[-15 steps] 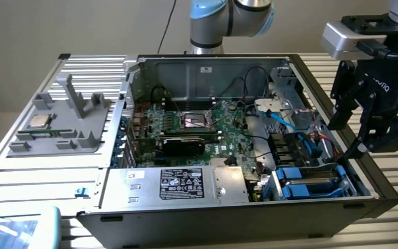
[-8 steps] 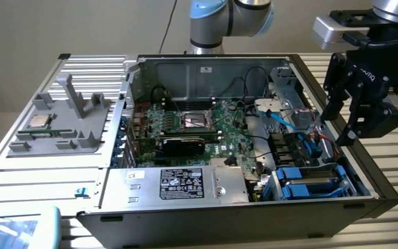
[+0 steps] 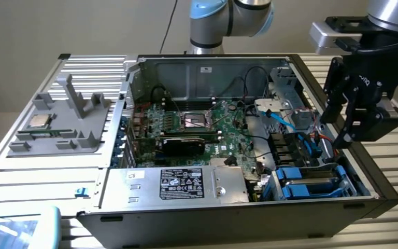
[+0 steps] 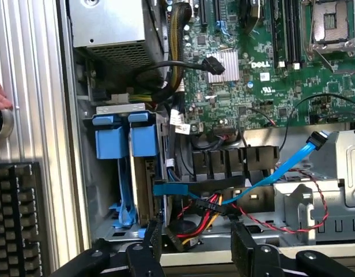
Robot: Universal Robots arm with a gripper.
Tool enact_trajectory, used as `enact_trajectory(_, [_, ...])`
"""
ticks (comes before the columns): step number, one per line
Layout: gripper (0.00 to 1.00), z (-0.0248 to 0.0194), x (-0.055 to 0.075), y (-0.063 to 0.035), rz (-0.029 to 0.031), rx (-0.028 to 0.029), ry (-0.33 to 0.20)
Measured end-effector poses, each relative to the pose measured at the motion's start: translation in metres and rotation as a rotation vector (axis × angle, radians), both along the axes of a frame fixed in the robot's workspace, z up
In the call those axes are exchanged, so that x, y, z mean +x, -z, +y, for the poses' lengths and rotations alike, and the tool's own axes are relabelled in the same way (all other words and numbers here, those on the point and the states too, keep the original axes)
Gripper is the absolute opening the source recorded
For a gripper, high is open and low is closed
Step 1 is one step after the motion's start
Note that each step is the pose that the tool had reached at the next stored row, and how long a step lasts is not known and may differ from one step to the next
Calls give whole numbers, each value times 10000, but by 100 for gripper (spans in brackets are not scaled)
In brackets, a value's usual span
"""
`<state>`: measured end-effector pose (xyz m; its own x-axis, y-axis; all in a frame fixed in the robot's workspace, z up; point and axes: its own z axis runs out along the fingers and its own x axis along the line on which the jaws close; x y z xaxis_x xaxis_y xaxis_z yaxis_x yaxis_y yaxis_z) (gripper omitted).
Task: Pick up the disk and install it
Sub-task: 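Insert the first disk wire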
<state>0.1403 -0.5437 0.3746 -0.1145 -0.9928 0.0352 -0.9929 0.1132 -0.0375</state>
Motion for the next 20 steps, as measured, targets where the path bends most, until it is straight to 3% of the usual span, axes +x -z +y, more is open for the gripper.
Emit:
enact_trajectory(5, [60, 19, -29, 43, -112, 2, 204])
enact_trajectory(10, [60, 44, -55, 65, -352, 3, 308])
enact_trajectory(15, [60, 60, -77, 96, -537, 2, 491])
enact_trajectory(20, [60, 85, -127, 148, -621, 1, 604])
